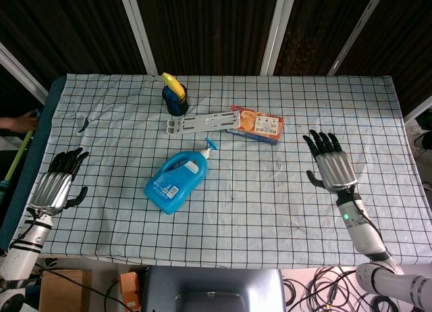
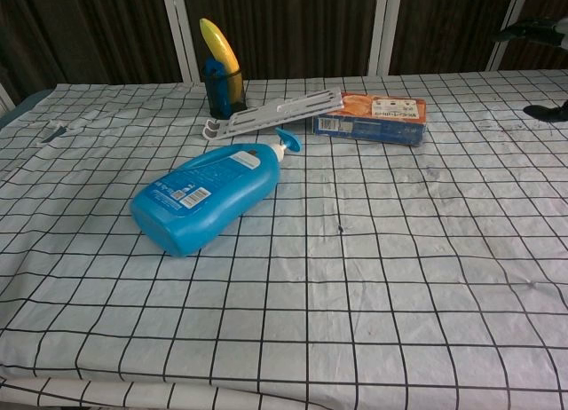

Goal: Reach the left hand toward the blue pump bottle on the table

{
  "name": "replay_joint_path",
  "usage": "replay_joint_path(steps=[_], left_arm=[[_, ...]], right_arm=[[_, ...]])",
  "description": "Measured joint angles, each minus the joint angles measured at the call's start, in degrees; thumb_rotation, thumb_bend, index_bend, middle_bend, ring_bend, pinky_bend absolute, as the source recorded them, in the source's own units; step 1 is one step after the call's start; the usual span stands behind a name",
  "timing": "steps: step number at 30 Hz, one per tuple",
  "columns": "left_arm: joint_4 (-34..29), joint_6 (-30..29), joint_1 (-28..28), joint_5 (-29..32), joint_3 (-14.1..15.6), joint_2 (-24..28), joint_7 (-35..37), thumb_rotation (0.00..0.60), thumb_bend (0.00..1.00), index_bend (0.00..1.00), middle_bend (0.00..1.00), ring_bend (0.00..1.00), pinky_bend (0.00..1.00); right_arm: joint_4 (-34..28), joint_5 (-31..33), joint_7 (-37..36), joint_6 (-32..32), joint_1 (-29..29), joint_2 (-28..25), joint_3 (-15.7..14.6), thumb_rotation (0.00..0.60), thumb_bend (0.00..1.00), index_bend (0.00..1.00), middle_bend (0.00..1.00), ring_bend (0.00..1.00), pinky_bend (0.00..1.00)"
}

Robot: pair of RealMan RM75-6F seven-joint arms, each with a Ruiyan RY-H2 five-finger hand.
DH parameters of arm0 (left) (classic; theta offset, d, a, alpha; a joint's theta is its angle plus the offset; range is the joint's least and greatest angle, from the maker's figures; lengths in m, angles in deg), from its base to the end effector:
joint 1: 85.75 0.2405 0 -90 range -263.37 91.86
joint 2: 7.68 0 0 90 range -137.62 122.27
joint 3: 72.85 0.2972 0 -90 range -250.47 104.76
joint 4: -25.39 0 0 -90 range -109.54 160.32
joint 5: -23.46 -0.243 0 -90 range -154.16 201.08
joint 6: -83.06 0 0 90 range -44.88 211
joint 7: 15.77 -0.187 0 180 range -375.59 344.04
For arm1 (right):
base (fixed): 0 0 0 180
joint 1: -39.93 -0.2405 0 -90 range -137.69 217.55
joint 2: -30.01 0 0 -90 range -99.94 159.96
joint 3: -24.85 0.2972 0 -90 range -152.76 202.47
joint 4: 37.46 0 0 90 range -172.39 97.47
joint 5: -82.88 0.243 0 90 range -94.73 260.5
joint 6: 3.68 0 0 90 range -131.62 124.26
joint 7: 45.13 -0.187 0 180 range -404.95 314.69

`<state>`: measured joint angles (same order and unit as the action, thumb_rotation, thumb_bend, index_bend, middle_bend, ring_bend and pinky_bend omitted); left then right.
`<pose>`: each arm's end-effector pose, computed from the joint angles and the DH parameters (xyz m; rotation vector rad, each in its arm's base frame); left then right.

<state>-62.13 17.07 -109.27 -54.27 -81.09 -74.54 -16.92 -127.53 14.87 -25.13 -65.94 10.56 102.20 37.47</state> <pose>-0.3132 0.3661 0.1103 -1.5824 -0.9032 -0.9010 -0.2658 -0.4042 0.0755 1.6168 -0.7977 0.8071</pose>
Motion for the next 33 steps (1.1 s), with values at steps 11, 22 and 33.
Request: replay_joint_path(steps=[11, 22, 33], left_arm=[[-1.70, -0.86, 0.39, -1.56, 1.38, 0.48, -0.09, 0.600, 0.42, 0.00, 0.00, 0.00, 0.01], [-8.87, -6.48, 1.55, -5.17, 2.33, -3.48, -4.00, 0.600, 0.62, 0.18, 1.00, 1.00, 1.00], [-10.78, 6.67, -4.05, 6.04, 2.76, -11.83, -16.00, 0.600, 0.58, 0.08, 1.00, 1.00, 1.00]], right_arm=[[-1.48, -2.07, -0.99, -2.56, 1.09, -1.05, -1.47, 0.600, 0.31, 0.00, 0.00, 0.00, 0.00], [-5.03, -7.83, -6.51, -9.81, 7.56, -5.78, -5.36, 0.600, 0.31, 0.00, 0.00, 0.00, 0.00], [-4.71, -8.54, -12.72, -11.32, 11.66, -10.43, -7.28, 0.600, 0.31, 0.00, 0.00, 0.00, 0.00]])
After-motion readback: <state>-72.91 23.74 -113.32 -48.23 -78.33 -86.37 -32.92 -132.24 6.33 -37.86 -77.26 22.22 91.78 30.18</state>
